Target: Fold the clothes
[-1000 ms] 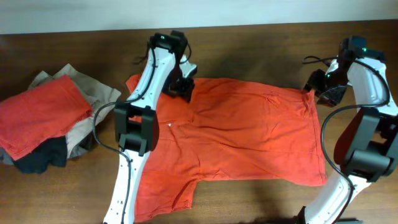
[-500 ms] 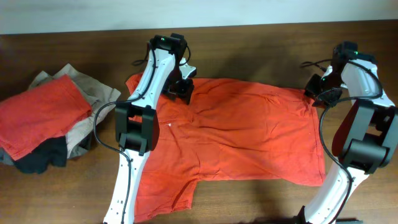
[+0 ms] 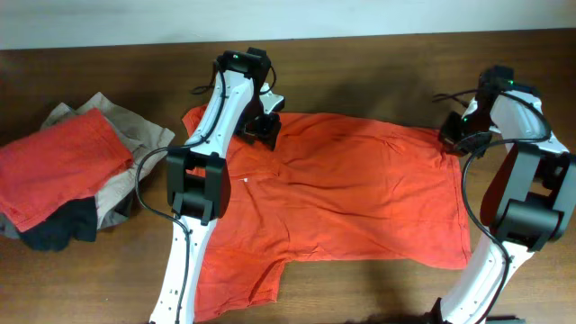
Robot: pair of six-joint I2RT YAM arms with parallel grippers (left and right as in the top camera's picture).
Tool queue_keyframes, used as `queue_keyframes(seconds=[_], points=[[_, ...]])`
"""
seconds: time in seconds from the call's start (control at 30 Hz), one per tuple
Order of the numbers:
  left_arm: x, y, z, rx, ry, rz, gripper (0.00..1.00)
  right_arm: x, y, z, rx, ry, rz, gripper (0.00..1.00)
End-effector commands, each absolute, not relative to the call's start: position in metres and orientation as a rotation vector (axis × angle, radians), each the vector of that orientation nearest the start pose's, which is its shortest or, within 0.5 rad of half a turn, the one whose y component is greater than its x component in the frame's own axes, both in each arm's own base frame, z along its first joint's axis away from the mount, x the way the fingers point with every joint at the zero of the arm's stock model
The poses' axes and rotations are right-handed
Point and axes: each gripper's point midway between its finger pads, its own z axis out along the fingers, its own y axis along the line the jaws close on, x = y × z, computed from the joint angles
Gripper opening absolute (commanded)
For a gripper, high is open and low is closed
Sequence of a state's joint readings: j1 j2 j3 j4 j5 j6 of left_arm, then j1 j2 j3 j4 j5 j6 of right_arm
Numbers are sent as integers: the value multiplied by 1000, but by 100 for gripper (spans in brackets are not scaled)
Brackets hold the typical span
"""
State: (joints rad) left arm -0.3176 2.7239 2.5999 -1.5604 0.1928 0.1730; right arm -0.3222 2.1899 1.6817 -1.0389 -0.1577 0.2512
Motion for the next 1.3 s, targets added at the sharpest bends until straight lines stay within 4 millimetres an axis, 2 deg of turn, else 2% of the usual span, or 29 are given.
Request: queue_keyframes(seconds=[0.0, 0.07, 0.2, 0.43, 0.6, 0.67, 0.7, 0.73, 0.83, 0.9, 0.93, 1.07, 1.17, 1.27], points=[[452, -174, -4, 781, 3176, -276, 58, 416, -119, 52, 703, 2961, 219, 4], [451, -172, -4, 779, 3180, -275, 58, 407, -125, 72, 681, 2974, 159, 4], [452, -163, -4, 762, 3194, -248, 58, 387, -148, 90, 702, 2996, -81, 4], [452, -147, -3, 709, 3227, -252, 58, 368, -157, 81, 802, 3033, -176, 4], [453, -140, -3, 687, 3236, -254, 58, 356, -154, 68, 816, 3077, -187, 6], [452, -139, -3, 684, 3241, -257, 58, 352, -153, 61, 818, 3087, -188, 16], [451, -139, -3, 684, 3244, -259, 58, 350, -153, 57, 818, 3092, -193, 29], [451, -139, -3, 684, 3245, -259, 58, 350, -153, 54, 818, 3093, -193, 34], [449, -139, -2, 684, 3254, -260, 58, 347, -157, 48, 818, 3091, -238, 39], [447, -138, -2, 686, 3262, -259, 58, 346, -164, 49, 866, 3064, -311, 54], [447, -138, -2, 685, 3264, -259, 58, 347, -166, 49, 871, 3056, -320, 58], [443, -136, -1, 681, 3282, -260, 58, 352, -166, 51, 876, 3038, -301, 66], [439, -134, 1, 680, 3301, -262, 58, 353, -165, 52, 883, 3033, -295, 68], [434, -134, 7, 680, 3317, -270, 47, 355, -163, 54, 896, 3026, -264, 67]])
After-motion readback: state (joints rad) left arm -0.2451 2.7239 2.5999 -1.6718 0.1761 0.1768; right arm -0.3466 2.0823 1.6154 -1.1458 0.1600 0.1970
